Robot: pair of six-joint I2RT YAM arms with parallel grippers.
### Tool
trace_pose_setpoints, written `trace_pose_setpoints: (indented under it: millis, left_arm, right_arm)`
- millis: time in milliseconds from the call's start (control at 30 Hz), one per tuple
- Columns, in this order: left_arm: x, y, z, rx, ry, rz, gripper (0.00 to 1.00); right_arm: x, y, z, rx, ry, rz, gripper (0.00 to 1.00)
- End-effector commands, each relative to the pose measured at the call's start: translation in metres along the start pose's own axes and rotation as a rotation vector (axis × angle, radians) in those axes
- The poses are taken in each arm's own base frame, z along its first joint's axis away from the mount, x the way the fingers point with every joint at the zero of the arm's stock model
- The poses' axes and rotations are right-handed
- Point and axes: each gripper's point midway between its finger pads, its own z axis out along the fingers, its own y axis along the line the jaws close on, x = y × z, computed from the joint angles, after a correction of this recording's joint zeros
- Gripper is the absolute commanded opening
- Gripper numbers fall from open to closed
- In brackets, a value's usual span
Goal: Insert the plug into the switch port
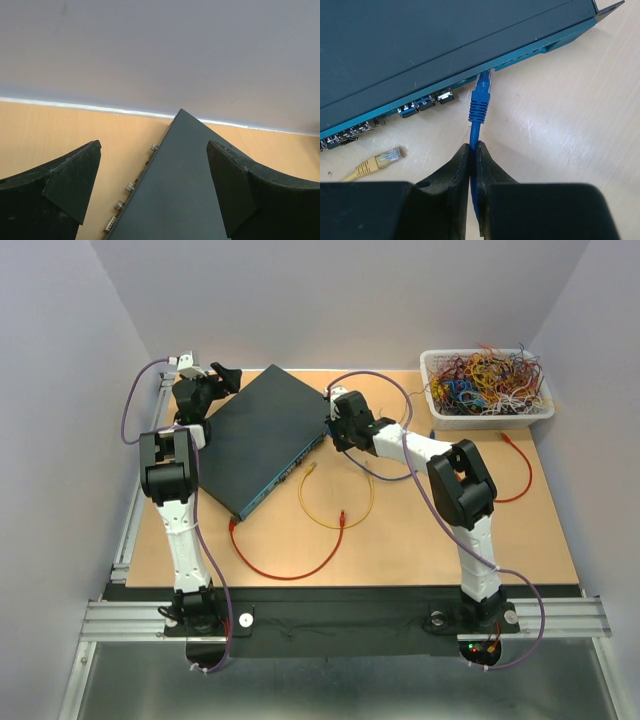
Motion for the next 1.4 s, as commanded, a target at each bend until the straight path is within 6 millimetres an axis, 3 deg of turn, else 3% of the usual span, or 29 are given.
trace_pose_setpoints:
  millis: [0,200,433,800,967,1367]
  left_arm:
    - [-0.033,-0.014,0.008,0.061,-0.081,0.041,0.99]
    - [-0.034,-0.016,0.008,0.069,-0.081,0.042,0.99]
    - [-0.034,-0.015,0.008,0.072,-0.081,0.042,0.99]
    - [-0.034,-0.016,0.008,0.084,-0.08,0.039,0.99]
    - [-0.034,-0.016,0.009,0.087,-0.08,0.037,0.99]
    - [-0.034,-0.017,0.009,0.096,-0.079,0.035,0.99]
  right_arm:
    - [-0.031,0.014,0.0,-0.047,-0.079,-0.016,0.0]
    - [-0.023,0.016,0.007,-0.06,-0.062,-0.031,0.0]
    - [-0.012,0.0,0.017,-0.039,-0.042,-0.107,0.0]
    - [-0.043,-0.032,0.009,-0.009,-0.137,-0.146,0.01]
    - [-0.051,-0.037,0.01,-0.037,-0.158,-0.164,0.0]
    - [-0.078,-0.013,0.002,-0.163,-0.223,-0.143,0.0]
